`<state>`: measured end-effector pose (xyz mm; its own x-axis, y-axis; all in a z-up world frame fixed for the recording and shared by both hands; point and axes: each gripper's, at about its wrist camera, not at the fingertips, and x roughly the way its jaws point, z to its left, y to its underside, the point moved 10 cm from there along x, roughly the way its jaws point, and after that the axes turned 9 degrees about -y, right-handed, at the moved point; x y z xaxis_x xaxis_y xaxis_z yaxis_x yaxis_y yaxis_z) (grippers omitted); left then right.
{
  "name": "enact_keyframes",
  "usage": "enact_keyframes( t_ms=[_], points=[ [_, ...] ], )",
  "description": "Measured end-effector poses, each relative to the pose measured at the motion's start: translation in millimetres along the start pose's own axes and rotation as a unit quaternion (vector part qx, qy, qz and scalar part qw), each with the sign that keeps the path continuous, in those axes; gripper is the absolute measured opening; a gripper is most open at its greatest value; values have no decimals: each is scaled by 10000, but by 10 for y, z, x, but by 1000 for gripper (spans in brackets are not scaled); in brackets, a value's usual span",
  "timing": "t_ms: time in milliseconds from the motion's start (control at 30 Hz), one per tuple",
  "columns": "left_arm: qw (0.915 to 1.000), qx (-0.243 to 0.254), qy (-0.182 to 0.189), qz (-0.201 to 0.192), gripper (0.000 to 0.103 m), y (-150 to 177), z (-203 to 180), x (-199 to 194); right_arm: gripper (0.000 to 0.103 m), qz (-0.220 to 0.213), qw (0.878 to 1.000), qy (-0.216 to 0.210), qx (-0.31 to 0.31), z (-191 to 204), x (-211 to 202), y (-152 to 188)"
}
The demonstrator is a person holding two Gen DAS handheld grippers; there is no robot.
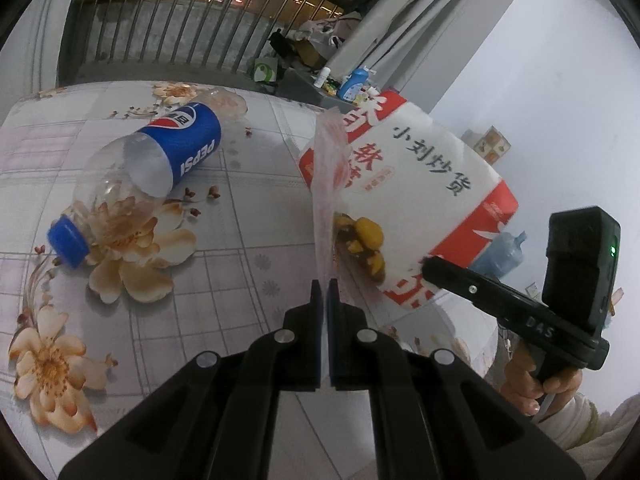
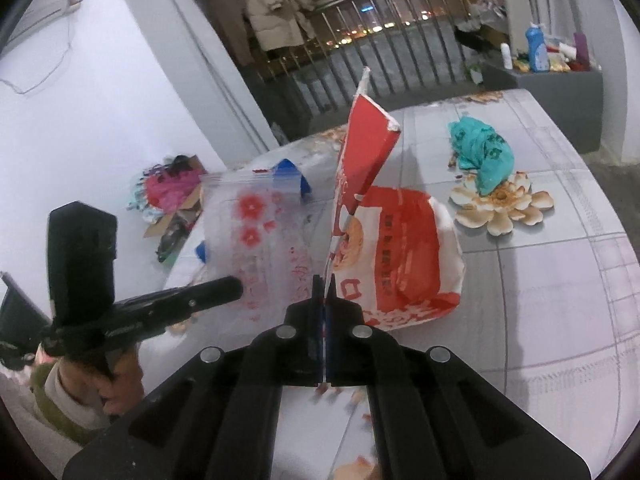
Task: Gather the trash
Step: 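Carry the clear bag and snack bag over the blue wastebasket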
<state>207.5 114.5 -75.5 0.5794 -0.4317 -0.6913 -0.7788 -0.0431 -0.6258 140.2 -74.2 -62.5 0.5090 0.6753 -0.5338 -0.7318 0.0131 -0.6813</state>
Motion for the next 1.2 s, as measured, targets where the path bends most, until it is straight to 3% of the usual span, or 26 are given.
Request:
enact_keyframes(
  t_ms=[300, 433, 600, 800, 933, 1200],
  points=[
    [9991, 246, 256, -217, 2, -139, -362, -241, 0, -669, 9977, 41, 32, 54, -483, -65],
    [9964, 626, 512, -259, 2, -262, -783, -244, 0, -1131, 9933, 218, 122, -61, -831, -150],
    [9886, 1196, 870, -281, 2, -334, -1420, -223, 0, -1765, 9807, 773, 339, -408, -1451, -118],
    [9708, 1990, 1338, -35, 2, -238, -2363, 3, 0, -2481, 9550, 1433, 773, -818, -2218, 72],
    [9538, 2469, 1684, 298, 2, -18, -3073, 244, 0, -2871, 9318, 1899, 1151, -1164, -2712, 295],
    [9269, 3036, 1959, 1016, 2, 466, -4114, 864, 0, -3188, 8927, 2485, 1995, -1882, -3228, 842]
  ],
)
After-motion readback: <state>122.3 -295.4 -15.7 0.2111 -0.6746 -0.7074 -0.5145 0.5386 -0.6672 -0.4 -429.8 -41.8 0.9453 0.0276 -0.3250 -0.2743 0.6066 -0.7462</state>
